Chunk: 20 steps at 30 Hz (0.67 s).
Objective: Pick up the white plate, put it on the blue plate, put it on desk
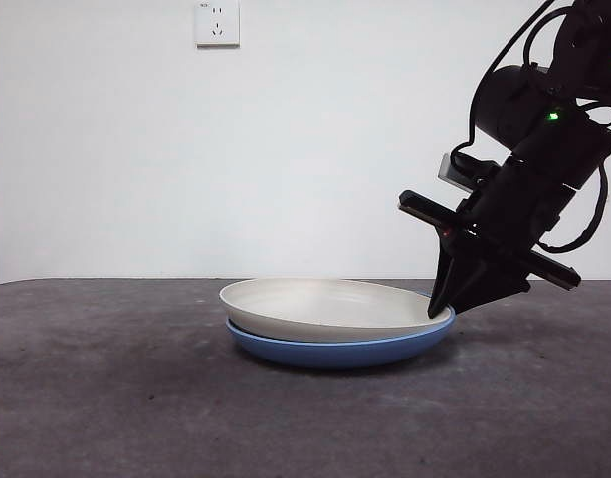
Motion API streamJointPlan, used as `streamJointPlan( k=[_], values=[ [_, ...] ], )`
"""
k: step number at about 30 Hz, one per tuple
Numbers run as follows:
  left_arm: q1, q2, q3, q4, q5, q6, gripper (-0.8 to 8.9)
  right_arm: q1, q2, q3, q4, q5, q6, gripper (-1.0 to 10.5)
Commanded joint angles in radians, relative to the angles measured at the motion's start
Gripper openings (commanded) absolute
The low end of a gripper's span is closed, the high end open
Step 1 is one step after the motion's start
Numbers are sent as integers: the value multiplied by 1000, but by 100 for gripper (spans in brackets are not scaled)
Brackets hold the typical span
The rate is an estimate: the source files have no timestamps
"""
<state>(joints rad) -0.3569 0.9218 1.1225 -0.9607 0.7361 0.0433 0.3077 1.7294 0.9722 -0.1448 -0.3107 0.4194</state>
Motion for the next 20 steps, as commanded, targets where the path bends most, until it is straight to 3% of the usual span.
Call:
streamJointPlan(
  k=[1, 6, 11, 20],
  values=[
    [-5, 6, 9, 11, 5, 16, 280, 6, 16, 24, 13, -2, 11, 10],
    [-5, 6, 9, 11, 5, 16, 280, 10, 16, 24, 13, -3, 11, 12],
    [-5, 6, 9, 10, 6, 16, 280, 15, 15, 24, 11, -3, 17, 171],
    [-5, 6, 9, 11, 5, 16, 280, 16, -34, 24, 1, -2, 18, 229]
  ],
)
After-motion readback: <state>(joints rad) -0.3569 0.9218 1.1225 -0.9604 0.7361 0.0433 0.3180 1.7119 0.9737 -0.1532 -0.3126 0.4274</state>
